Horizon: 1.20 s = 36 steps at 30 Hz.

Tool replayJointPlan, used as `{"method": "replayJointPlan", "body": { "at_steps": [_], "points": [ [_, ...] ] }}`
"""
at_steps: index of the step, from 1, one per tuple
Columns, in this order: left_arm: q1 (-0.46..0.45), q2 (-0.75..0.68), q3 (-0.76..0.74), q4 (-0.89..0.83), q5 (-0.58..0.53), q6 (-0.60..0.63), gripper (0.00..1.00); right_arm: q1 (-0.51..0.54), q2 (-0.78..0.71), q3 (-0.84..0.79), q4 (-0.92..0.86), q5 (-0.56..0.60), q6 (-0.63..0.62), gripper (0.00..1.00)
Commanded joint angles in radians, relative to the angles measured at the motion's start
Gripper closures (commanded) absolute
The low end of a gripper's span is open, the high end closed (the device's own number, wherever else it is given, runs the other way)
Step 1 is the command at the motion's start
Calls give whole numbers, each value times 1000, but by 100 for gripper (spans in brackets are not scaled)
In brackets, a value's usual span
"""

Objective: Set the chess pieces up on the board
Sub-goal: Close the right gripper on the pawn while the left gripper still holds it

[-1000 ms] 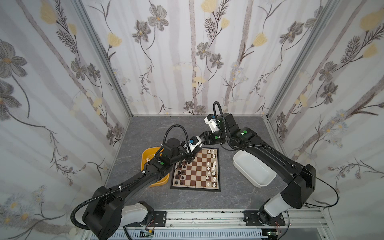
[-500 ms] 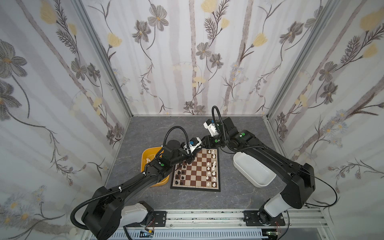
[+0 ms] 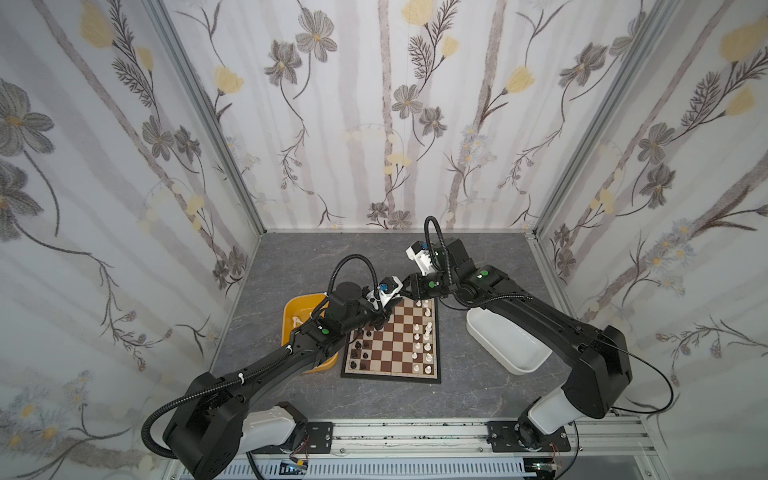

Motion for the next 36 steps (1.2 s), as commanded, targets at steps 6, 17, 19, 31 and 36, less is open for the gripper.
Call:
{"method": "replayJointPlan", "body": {
  "at_steps": [6, 17, 19, 31, 36],
  "points": [
    [1, -3, -8, 110, -34, -18, 83, -32, -43, -71, 80, -70, 69, 78],
    [-1, 8, -9, 111, -9, -24, 83, -40, -54, -95, 217, -150, 128, 66],
    [0, 8, -9, 111, -2, -26, 83, -44, -57, -100, 237, -153, 142, 65],
    [-7, 2, -11, 115, 5, -29, 82, -55, -28, -93, 240, -139, 143, 70],
    [-9, 1, -10, 112, 13, -25, 82, -56, -24, -91, 242, -139, 142, 74]
  ]
}}
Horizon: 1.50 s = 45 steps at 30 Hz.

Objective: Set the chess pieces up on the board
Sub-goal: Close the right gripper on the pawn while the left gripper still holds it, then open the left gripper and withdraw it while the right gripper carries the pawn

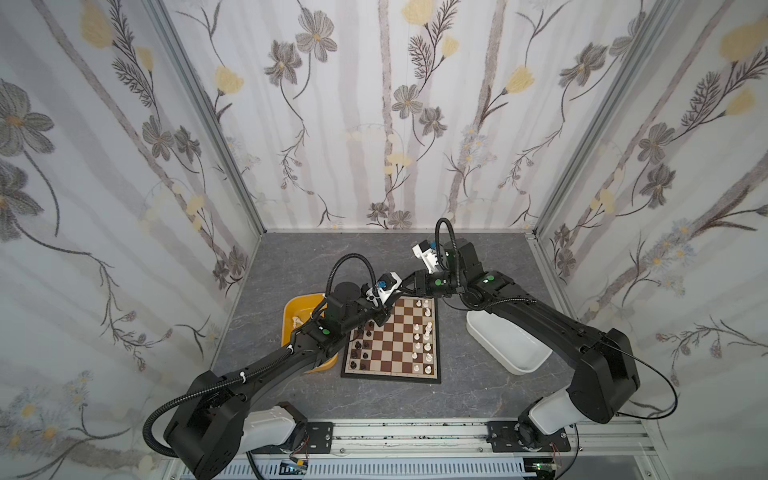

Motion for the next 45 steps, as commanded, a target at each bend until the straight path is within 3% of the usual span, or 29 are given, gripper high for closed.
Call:
{"method": "replayJointPlan", "body": {
  "at_steps": [1, 10, 13, 16, 19, 21, 22, 23, 26, 31, 34, 36, 38, 39, 45],
  "points": [
    [-2, -7, -3, 31, 20, 6, 81, 0, 6, 7, 48, -4, 4, 75],
    [-5, -3, -4, 28, 16, 10, 81, 3, 6, -2, 43, -10, -4, 87],
    [-5, -2, -3, 25, 14, 8, 81, 6, 4, -2, 36, -2, -19, 96],
    [-5, -1, 3, 12, 7, 1, 75, 6, -1, 6, 13, 15, -46, 100],
    [-5, -1, 4, 16, -14, -28, 56, 6, -17, 9, -7, 37, -69, 100],
    [-5, 1, 8, 16, -39, -70, 36, 6, -31, 8, -21, 67, -82, 100],
    [-5, 1, 13, 12, -55, -99, 14, 6, -39, 5, -27, 86, -89, 100],
    [-5, 0, 23, -6, -59, -122, 0, 4, -47, 3, -31, 112, -94, 100],
    [-5, -31, 63, -123, -45, -188, 0, 0, -65, -8, -40, 196, -111, 100],
    [24, -150, 108, -420, -131, -339, 0, 18, -70, -52, -27, 384, -154, 100],
    [111, -242, 112, -588, -187, -489, 0, 46, -68, -97, 5, 523, -178, 100],
    [233, -282, 120, -719, -157, -613, 0, 60, -52, -126, 23, 598, -181, 100],
    [350, -296, 100, -768, -73, -662, 0, 73, -38, -174, 67, 679, -169, 100],
    [366, -305, 85, -771, -93, -671, 0, 76, -24, -200, 100, 705, -158, 100],
    [366, -293, 60, -710, -94, -682, 0, 91, 68, -272, 249, 763, -118, 100]
  ]
}}
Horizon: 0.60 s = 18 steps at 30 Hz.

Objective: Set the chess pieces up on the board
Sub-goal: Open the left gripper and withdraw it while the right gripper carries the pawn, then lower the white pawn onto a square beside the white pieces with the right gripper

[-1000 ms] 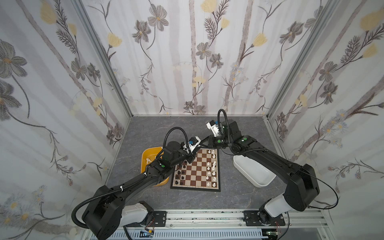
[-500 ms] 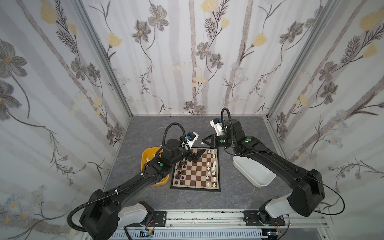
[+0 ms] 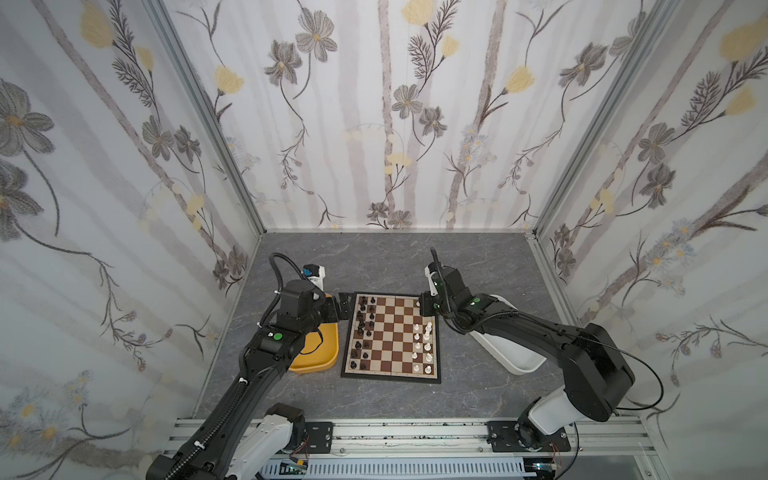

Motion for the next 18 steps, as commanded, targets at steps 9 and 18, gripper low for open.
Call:
{"method": "replayJointPlan", "body": {
  "at_steps": [9, 18],
  "points": [
    [5, 12, 2, 14, 2, -37, 0, 9, 147, 15, 141, 73, 35, 100],
    [7, 19, 3, 22, -10, -34, 0, 7, 179, 37, 95, 88, 36, 100]
  ]
}}
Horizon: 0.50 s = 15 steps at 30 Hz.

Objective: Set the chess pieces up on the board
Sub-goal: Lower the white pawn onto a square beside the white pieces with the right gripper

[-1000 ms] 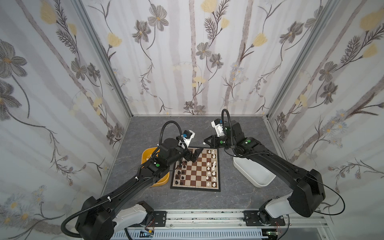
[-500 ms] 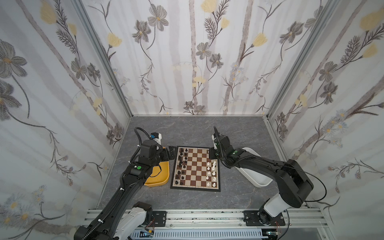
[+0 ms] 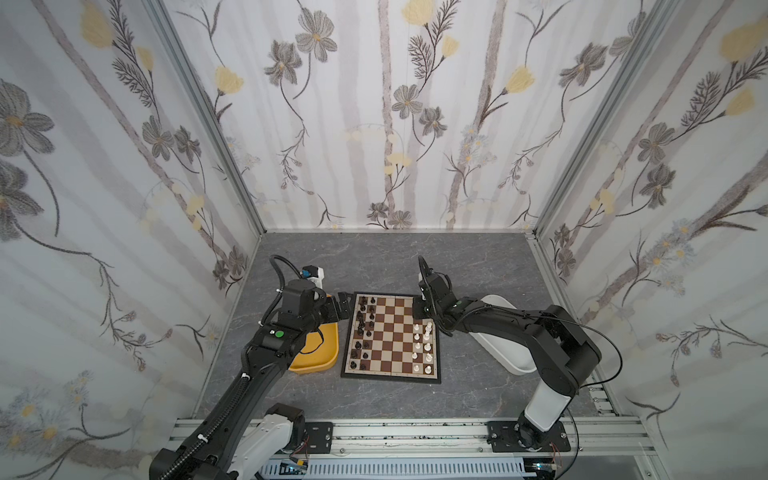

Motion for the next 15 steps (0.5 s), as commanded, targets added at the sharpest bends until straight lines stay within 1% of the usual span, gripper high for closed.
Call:
{"method": "replayJointPlan", "body": {
  "at_steps": [1, 13, 15],
  "points": [
    [2, -2, 4, 21, -18, 1, 0, -4, 11, 11, 0, 29, 15, 100],
    [10, -6, 3, 23, -29, 1, 0, -14, 46, 22, -17, 2, 30, 100],
    [11, -6, 3, 26, -30, 1, 0, -15, 51, 25, -19, -5, 29, 98]
  ]
}}
